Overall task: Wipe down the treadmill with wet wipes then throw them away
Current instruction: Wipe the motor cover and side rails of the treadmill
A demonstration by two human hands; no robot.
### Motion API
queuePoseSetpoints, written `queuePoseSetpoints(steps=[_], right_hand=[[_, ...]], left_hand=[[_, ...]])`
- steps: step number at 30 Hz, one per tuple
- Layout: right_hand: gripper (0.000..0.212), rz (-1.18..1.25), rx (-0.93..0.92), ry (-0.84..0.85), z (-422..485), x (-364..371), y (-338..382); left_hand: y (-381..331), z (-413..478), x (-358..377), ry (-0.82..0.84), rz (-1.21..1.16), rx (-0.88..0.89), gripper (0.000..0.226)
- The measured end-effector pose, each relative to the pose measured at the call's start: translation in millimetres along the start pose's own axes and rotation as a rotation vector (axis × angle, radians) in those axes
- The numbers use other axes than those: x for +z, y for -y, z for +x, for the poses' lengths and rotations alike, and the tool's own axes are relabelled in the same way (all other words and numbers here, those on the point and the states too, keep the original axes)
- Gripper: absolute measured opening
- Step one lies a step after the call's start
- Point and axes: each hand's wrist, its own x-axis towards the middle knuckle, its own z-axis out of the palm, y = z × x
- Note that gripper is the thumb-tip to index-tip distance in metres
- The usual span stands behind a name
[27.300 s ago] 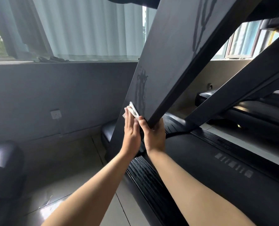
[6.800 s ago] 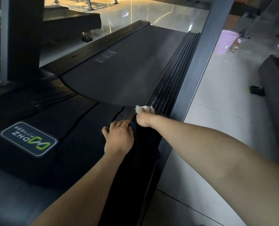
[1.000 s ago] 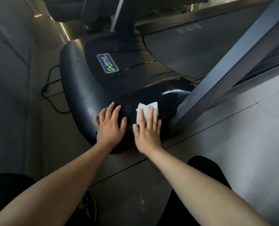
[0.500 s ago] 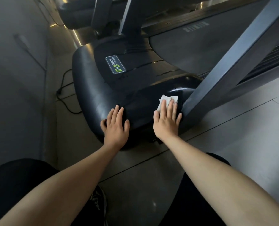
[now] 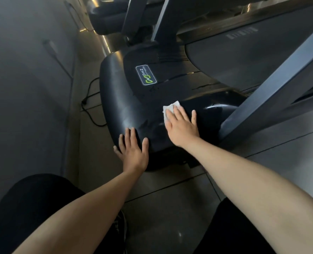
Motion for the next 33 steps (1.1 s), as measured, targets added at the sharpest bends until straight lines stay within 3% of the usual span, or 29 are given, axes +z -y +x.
queuePoseSetpoints(steps=[3, 5, 12, 15, 18, 23, 27, 29, 33], right_hand=[[0.053, 0.073, 0.125, 0.077, 25, -13, 4], [0.052, 0.068, 0.111, 0.086, 28, -10, 14], [0.053, -0.015, -0.358, -0.033, -20, 32, 54], [0.055, -0.036, -0.432, -0.098, -38, 42, 42], [0.057, -0.069, -0.320, -0.112, -41, 40, 16], [0.066, -0.131, 0.024, -0.112, -31, 11, -37], [0.075, -0.216, 0.327, 0.074, -9, -25, -70], [0.079, -0.279, 0.449, 0.208, 5, -44, -82], [0.076, -0.443, 0.515, 0.420, 25, -84, -88]], left_hand=[[6, 3, -1, 0.006, -0.047, 0.026, 0.059], [9, 3, -2, -0.006, -0.051, 0.048, 0.057], [4, 2, -3, -0.088, -0.139, 0.004, 0.058], [-10, 4, 0, -0.085, -0.110, -0.056, 0.047], [-23, 10, 1, -0.063, -0.005, -0.024, 0.045], [-52, 13, 12, 0.032, 0.148, 0.285, 0.050], [-92, 22, 29, 0.080, 0.242, 0.452, 0.053], [-106, 28, 36, 0.083, 0.243, 0.444, 0.051], [-106, 32, 47, -0.009, 0.279, 0.453, 0.050]])
